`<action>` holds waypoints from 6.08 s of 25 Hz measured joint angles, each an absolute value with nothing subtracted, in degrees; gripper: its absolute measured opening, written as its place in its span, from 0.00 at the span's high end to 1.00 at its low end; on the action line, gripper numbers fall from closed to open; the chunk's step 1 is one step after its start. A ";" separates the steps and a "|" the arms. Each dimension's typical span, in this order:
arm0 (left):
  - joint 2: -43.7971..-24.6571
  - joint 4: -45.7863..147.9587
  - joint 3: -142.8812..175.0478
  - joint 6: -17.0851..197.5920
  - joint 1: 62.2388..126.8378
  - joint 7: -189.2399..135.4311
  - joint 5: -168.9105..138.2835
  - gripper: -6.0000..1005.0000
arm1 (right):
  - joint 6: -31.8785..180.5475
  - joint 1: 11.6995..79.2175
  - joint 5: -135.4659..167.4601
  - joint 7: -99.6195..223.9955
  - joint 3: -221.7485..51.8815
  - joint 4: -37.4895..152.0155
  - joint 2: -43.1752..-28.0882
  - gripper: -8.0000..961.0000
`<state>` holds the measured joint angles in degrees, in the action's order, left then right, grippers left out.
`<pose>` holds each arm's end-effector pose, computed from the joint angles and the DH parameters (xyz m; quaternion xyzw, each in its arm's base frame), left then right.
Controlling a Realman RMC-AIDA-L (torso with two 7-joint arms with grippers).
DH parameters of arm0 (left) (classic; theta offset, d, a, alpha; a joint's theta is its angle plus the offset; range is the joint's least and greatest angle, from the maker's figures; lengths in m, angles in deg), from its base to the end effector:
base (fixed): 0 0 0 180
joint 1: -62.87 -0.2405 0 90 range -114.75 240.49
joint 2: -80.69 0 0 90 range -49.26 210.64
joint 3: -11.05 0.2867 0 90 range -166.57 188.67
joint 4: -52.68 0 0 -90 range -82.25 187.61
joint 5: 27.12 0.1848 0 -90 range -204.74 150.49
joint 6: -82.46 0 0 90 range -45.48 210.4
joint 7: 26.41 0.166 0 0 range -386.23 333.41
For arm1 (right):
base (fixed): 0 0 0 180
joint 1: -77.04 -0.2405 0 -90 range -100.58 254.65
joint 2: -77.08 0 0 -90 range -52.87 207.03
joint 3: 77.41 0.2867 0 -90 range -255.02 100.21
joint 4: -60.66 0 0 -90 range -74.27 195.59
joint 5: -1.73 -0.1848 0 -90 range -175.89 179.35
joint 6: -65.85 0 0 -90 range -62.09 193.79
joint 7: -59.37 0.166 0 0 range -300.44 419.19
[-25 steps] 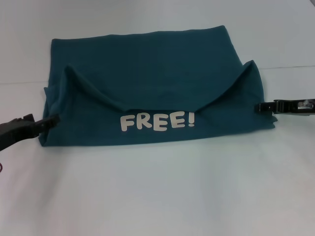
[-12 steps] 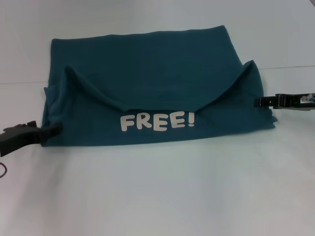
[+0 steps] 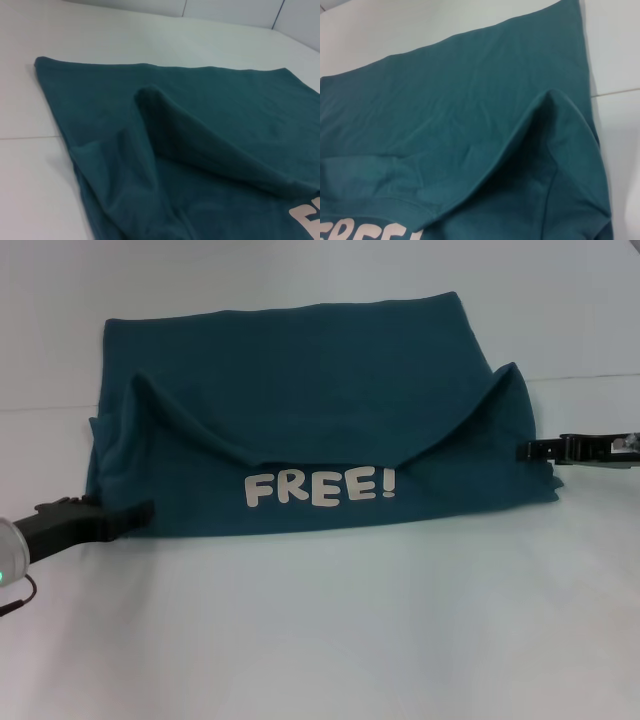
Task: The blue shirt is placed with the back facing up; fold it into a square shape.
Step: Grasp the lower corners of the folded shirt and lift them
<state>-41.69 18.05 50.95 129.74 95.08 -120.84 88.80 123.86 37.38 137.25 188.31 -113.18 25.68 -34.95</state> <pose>-0.3254 0.3993 -0.0387 -0.8150 -0.4170 -0.1496 0.3736 0.3272 0.4314 0.0298 -0.7581 0.5523 0.1208 0.3251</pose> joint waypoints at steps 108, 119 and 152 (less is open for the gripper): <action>-41.74 7.10 54.20 135.54 91.70 -132.40 98.99 1.00 | 117.49 37.75 136.37 189.30 -118.80 26.73 -36.90 0.76; -41.75 6.25 52.68 135.26 90.35 -132.52 98.99 1.00 | 121.41 40.22 129.81 183.75 -118.11 25.81 -36.70 0.95; -40.46 0.59 36.46 175.66 80.32 -132.75 103.18 1.00 | 157.55 62.09 125.10 162.82 -103.07 16.56 -35.90 0.95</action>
<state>-40.46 0.59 36.46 175.66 80.32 -132.75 103.18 157.55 62.09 125.10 162.82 -103.07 16.56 -35.90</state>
